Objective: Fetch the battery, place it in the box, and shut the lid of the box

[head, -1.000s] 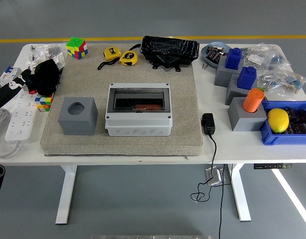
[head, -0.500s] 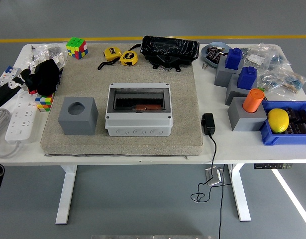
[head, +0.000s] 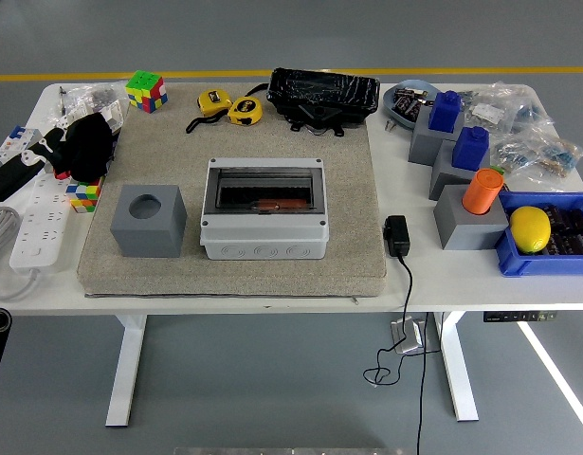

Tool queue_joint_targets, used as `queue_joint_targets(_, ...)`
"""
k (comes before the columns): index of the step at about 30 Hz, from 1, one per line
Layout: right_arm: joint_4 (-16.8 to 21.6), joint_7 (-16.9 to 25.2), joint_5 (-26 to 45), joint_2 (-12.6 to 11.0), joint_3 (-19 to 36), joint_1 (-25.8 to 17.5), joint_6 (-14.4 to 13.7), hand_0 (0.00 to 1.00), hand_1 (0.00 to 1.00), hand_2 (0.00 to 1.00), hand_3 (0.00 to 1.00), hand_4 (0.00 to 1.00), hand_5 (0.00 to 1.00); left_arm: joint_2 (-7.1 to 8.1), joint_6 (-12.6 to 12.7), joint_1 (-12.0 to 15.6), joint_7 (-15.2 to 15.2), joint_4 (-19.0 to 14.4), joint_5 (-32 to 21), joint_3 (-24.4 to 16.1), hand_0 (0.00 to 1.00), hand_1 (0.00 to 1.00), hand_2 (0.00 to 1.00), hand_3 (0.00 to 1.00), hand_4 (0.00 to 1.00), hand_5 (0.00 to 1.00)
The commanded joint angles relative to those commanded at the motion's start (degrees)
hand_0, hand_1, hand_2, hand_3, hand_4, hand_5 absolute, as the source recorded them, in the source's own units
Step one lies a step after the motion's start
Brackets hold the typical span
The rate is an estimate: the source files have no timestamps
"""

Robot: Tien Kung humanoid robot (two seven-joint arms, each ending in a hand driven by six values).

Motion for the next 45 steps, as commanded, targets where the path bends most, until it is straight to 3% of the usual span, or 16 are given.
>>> queue_joint_targets(45,0.0,0.2,0.1,0.4,0.4,0.0,0.1,0.882,0.803,0.746,0.778,0.998,0.998,-0.09,-0.5,-0.3,0.0,-0.1,0.1,-0.1,0.998,0.998,0.998,0.998,0.998,0.998)
